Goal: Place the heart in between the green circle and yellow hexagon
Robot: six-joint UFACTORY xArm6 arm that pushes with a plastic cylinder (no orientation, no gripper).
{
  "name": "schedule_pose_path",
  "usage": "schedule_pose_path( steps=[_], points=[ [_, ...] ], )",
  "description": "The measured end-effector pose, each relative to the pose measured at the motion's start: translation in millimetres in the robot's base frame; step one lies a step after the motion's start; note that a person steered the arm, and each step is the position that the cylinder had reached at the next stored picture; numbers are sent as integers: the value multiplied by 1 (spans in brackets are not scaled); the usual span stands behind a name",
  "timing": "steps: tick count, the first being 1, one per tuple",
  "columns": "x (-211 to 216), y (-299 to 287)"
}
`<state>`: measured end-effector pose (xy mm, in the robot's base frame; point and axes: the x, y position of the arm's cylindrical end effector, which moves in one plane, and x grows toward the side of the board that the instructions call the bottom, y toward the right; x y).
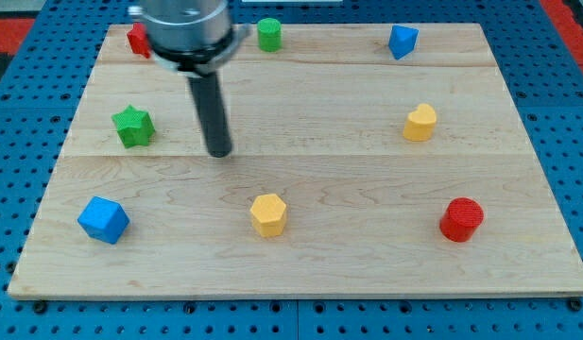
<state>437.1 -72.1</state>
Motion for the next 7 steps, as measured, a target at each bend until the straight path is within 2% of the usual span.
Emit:
schedule_pose_path(
  steps=[1,3,4,6,7],
  points=[
    [-5,32],
    [5,281],
    [-37,277],
    [-49,75],
    [-57,191]
  ],
)
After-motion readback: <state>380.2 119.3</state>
